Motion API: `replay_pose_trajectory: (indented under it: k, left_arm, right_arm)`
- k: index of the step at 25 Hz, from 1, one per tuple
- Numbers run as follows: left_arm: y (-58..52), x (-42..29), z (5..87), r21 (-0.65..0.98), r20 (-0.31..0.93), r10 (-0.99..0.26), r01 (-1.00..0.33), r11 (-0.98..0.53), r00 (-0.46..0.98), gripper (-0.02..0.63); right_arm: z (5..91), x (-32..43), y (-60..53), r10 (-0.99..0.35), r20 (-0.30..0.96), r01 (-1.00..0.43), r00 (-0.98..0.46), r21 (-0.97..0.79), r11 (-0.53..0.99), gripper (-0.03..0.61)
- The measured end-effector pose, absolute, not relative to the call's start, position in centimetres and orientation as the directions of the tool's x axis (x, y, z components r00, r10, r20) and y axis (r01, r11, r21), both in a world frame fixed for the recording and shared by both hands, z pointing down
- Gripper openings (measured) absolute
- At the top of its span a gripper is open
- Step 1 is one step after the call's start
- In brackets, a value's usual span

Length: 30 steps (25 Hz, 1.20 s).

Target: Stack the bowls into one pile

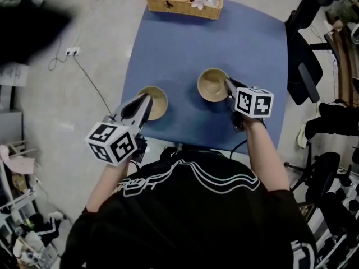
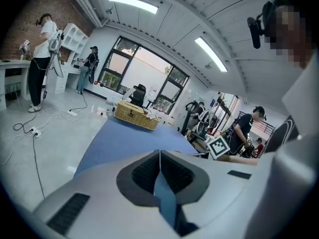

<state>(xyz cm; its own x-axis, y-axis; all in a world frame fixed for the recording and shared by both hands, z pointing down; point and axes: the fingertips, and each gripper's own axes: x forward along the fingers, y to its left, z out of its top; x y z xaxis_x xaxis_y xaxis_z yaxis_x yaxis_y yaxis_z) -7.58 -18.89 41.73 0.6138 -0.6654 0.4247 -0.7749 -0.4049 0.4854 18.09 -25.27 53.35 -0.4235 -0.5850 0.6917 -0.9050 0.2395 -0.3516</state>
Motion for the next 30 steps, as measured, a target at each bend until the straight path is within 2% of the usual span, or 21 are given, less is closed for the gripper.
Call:
replay_pose_trajectory:
  k: [15, 30]
  left_arm:
    - [-17.0, -12.9, 40.3, 0.478, 0.385, -0.697, -0.777, -0.41, 0.605, 0.029]
    - [-14.2, -19.7, 38.9, 0.485, 0.341, -0.751, -0.79, -0.376, 0.566, 0.029]
  right_arm:
    - [48.7, 13.0, -23.7, -0.632, 0.635, -0.895, -0.444, -0.345, 0.283, 0.043]
    - [45.8, 3.2, -21.9, -0.589, 0.59, -0.833, -0.552, -0.367, 0.413, 0.041]
